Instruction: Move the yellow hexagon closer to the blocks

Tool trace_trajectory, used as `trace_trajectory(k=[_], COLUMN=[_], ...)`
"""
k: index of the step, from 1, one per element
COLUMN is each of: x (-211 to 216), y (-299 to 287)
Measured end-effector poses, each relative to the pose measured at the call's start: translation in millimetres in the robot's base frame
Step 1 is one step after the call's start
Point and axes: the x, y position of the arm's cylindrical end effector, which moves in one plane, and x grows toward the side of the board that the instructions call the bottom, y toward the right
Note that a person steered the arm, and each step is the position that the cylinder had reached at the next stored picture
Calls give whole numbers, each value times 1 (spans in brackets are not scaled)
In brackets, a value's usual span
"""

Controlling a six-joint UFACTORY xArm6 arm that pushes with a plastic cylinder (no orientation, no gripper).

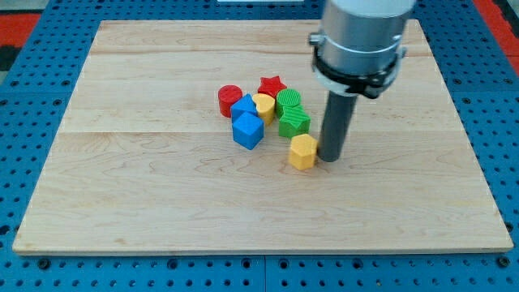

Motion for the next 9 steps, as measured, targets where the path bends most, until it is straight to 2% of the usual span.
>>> trace_trajectory(k=[2, 3, 4, 5, 9], x=[12, 61, 79, 78, 29], y=[-28, -15, -43, -71, -71])
